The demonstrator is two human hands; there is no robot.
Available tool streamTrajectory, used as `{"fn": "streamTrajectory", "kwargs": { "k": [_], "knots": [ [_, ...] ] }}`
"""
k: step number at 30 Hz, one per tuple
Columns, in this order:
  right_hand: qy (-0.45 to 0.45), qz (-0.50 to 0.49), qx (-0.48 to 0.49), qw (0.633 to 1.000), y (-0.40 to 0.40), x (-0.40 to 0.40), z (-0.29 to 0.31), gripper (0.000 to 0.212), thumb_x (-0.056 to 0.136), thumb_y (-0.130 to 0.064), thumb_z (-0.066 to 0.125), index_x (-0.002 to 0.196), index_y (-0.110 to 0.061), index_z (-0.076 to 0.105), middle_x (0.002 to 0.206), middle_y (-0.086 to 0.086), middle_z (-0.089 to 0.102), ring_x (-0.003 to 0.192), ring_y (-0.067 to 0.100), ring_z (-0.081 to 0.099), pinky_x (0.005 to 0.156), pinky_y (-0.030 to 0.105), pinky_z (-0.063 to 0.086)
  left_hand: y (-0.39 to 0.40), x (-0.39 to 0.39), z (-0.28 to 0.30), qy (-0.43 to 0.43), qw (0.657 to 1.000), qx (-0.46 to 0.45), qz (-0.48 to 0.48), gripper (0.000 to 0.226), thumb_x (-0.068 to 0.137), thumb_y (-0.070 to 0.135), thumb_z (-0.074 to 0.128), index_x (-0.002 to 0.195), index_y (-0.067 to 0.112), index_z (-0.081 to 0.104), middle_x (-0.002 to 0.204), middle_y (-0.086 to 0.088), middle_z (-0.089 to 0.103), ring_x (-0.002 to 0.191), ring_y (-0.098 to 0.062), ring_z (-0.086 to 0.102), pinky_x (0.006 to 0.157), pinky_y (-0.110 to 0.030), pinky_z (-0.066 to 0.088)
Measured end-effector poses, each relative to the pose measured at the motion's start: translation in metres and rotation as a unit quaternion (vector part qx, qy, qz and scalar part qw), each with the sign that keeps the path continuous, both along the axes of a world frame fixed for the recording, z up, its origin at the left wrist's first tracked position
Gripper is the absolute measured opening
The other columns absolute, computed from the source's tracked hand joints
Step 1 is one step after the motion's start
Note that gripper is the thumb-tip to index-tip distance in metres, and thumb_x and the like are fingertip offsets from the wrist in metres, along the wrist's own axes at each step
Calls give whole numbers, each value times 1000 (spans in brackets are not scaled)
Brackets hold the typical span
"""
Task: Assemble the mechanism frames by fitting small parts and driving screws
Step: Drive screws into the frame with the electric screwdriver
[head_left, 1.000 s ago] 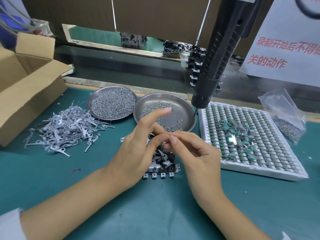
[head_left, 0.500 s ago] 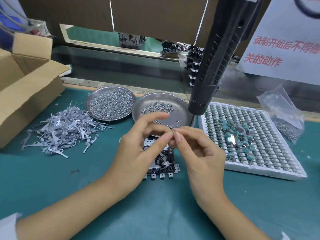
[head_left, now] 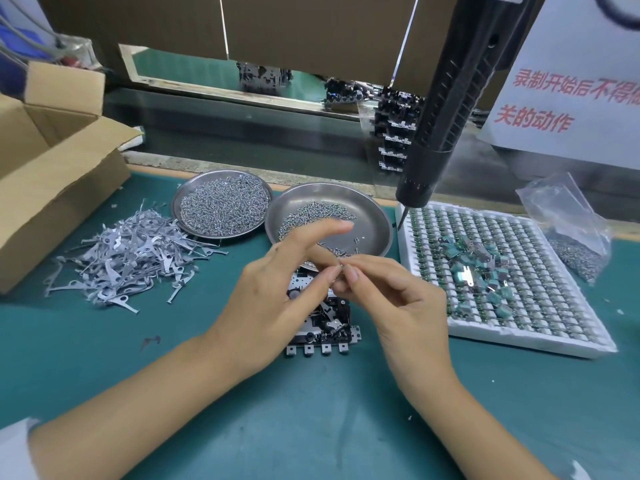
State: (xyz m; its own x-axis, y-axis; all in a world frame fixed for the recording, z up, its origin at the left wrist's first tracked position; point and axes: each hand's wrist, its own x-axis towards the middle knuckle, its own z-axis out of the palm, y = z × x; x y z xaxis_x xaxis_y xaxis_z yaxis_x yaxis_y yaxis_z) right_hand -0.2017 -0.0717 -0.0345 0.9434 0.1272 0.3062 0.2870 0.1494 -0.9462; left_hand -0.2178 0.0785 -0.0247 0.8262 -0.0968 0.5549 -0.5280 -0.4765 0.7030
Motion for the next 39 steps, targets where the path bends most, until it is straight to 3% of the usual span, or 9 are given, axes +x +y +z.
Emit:
{"fn": "streamTrajectory", "kwargs": {
  "k": [3, 10, 17, 25, 29, 32, 35, 39],
  "knots": [
    [-13, 1, -7, 1000, -1, 0, 0, 15, 83, -3, 65, 89, -12, 76, 87, 6, 70, 75, 17, 68, 74, 23, 54, 1, 1, -1, 5, 1000, 22, -6, 48, 90, 22, 57, 122, 51, 39, 100, 21, 61, 86, 3, 59, 75, -7, 42],
    [-11, 17, -5, 1000, -4, 4, 2, 15, 79, -8, 68, 84, -19, 77, 85, 6, 72, 75, 20, 70, 73, 22, 54, 7, 6, -3, -10, 999, 44, -28, 45, 92, 23, 56, 125, 49, 39, 102, 20, 62, 89, 3, 59, 80, -14, 47],
    [7, 17, 1, 1000, -4, 4, 1, 12, 78, -14, 68, 85, -14, 77, 82, 7, 73, 75, 21, 70, 74, 27, 56, 8, 7, -2, -15, 999, 33, -36, 43, 93, 23, 59, 122, 49, 42, 100, 20, 63, 90, 4, 60, 74, 0, 36],
    [-19, 20, -5, 1000, -3, 3, 0, 16, 80, -10, 67, 90, -17, 78, 92, 2, 72, 84, 18, 68, 76, 23, 54, 6, 6, -3, -38, 999, 21, -27, 41, 91, 26, 55, 126, 44, 43, 99, 19, 65, 95, -3, 62, 80, -12, 45],
    [-47, -4, -9, 999, -2, 1, -3, 15, 82, -2, 67, 91, -10, 76, 92, 6, 71, 81, 16, 68, 74, 20, 53, 3, 5, -5, -80, 996, 46, -9, 45, 93, 20, 59, 131, 37, 41, 97, 17, 64, 91, -6, 62, 83, -16, 47],
    [-67, -10, -24, 997, -2, 2, -4, 14, 81, -8, 66, 92, -8, 74, 88, 7, 71, 80, 16, 67, 74, 21, 53, 4, 6, -5, -102, 993, 55, -19, 44, 93, 19, 54, 129, 40, 41, 103, 16, 61, 91, -10, 63, 85, -27, 50],
    [-75, -5, -37, 997, -3, 3, -4, 13, 81, -8, 66, 92, -8, 74, 87, 6, 71, 78, 13, 68, 74, 19, 53, 6, 9, -8, -110, 992, 62, -27, 45, 93, 18, 54, 128, 40, 38, 103, 16, 60, 90, -10, 60, 85, -28, 50],
    [-76, -3, -52, 996, -5, 4, -7, 13, 84, -2, 66, 91, -9, 73, 87, 3, 71, 83, 17, 67, 77, 26, 54, 6, 13, -13, -152, 983, 99, -23, 44, 92, 11, 56, 130, 28, 43, 92, 4, 67, 85, -24, 59, 87, -31, 47]
  ]
}}
